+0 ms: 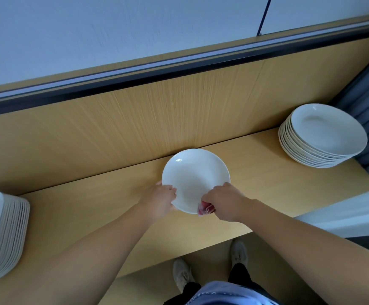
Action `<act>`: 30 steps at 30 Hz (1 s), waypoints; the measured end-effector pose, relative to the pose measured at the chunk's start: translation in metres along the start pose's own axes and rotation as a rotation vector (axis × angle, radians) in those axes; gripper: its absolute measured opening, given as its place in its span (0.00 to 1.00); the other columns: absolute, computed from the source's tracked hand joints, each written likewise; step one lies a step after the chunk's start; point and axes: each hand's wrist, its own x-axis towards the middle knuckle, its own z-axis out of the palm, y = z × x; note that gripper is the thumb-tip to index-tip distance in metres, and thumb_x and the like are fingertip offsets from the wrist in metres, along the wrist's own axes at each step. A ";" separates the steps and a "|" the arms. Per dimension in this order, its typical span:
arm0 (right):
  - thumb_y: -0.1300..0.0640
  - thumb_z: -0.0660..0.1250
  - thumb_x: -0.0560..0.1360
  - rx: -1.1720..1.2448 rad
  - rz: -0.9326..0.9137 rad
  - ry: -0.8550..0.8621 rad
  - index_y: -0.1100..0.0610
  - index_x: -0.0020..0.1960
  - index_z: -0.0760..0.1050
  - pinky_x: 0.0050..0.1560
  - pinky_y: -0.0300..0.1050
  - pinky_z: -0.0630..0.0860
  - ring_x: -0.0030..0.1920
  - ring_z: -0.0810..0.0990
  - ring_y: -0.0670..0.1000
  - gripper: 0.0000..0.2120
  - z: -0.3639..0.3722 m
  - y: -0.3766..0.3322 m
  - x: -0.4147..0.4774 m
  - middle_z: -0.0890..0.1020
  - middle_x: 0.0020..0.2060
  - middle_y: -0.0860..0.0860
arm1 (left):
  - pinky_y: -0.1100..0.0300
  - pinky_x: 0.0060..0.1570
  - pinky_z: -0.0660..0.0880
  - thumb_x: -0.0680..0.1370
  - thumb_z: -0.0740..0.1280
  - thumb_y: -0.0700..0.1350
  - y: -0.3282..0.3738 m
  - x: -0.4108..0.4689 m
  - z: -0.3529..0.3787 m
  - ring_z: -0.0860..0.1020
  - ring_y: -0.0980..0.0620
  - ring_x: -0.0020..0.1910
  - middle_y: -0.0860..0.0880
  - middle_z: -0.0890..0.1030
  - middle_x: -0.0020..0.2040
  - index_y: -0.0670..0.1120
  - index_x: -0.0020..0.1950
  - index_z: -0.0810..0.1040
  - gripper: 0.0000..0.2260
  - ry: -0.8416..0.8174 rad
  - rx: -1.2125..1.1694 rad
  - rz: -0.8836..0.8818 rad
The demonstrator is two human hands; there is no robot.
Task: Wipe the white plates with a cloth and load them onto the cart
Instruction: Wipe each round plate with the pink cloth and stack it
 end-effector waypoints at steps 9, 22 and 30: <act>0.55 0.64 0.76 0.230 0.202 0.249 0.50 0.57 0.76 0.43 0.44 0.69 0.48 0.77 0.54 0.10 -0.019 0.062 -0.044 0.75 0.47 0.48 | 0.55 0.72 0.55 0.77 0.61 0.59 0.058 0.001 -0.017 0.64 0.50 0.71 0.50 0.68 0.69 0.47 0.65 0.72 0.21 0.107 -0.158 -0.095; 0.58 0.68 0.73 0.282 0.136 0.403 0.49 0.56 0.78 0.44 0.46 0.73 0.48 0.76 0.52 0.12 -0.028 0.113 -0.062 0.78 0.46 0.49 | 0.40 0.72 0.58 0.81 0.58 0.38 0.144 0.044 -0.027 0.52 0.43 0.77 0.43 0.51 0.78 0.42 0.76 0.56 0.24 -0.013 -0.181 -0.326; 0.59 0.69 0.73 0.333 0.032 0.458 0.49 0.54 0.78 0.42 0.46 0.72 0.45 0.76 0.50 0.11 -0.041 0.131 -0.058 0.78 0.44 0.47 | 0.46 0.68 0.65 0.79 0.55 0.32 0.150 0.037 -0.057 0.64 0.43 0.73 0.42 0.62 0.74 0.40 0.75 0.60 0.23 0.017 -0.260 -0.389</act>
